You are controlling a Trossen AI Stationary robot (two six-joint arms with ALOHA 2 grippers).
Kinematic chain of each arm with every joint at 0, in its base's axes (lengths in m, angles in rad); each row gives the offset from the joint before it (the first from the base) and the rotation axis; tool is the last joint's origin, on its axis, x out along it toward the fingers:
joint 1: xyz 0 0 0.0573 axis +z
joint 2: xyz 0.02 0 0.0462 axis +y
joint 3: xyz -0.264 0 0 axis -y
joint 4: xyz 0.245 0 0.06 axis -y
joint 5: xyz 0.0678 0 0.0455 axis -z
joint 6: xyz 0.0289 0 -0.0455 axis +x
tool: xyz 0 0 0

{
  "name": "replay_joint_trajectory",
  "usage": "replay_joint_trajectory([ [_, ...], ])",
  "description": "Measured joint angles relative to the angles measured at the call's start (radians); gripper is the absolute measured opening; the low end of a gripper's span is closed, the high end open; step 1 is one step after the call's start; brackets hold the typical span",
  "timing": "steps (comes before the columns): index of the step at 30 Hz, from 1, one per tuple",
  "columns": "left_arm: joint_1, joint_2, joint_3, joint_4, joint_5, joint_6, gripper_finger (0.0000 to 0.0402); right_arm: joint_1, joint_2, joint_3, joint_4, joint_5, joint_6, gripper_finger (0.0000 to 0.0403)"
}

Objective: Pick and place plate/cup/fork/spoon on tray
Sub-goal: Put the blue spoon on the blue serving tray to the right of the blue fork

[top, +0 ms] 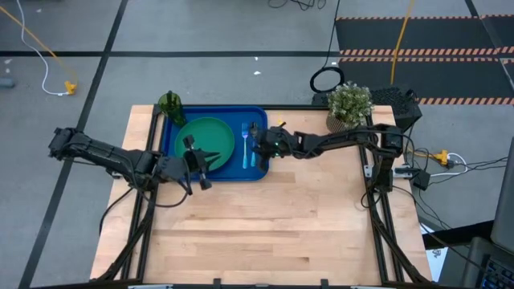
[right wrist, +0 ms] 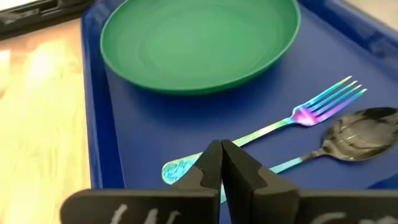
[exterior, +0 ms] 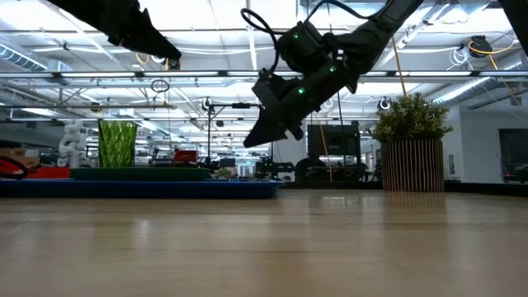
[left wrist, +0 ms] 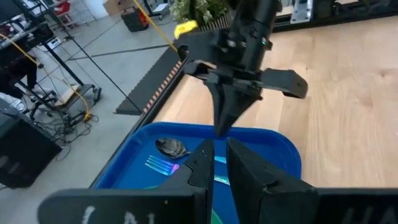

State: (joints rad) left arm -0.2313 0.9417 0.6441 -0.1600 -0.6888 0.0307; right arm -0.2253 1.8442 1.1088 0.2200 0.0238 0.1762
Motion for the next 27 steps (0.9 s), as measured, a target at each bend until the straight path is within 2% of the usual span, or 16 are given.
replay_joint_trajectory([
  [5,0.002,0.000,0.000,0.001,0.001,-0.010,0.0044,0.000,0.000,-0.073,0.129,-0.028,0.043,0.0000],
  [11,0.002,0.000,0.000,0.000,0.011,-0.013,0.0044,0.001,0.001,-0.108,0.132,-0.052,0.164,0.0000],
  [18,0.002,0.000,0.000,0.001,0.012,-0.016,0.0044,0.047,0.047,-0.108,0.184,-0.086,0.076,0.0000],
  [27,0.002,0.000,0.000,0.000,0.015,-0.026,0.0044,0.045,0.094,-0.100,0.226,-0.081,0.024,0.0000],
])
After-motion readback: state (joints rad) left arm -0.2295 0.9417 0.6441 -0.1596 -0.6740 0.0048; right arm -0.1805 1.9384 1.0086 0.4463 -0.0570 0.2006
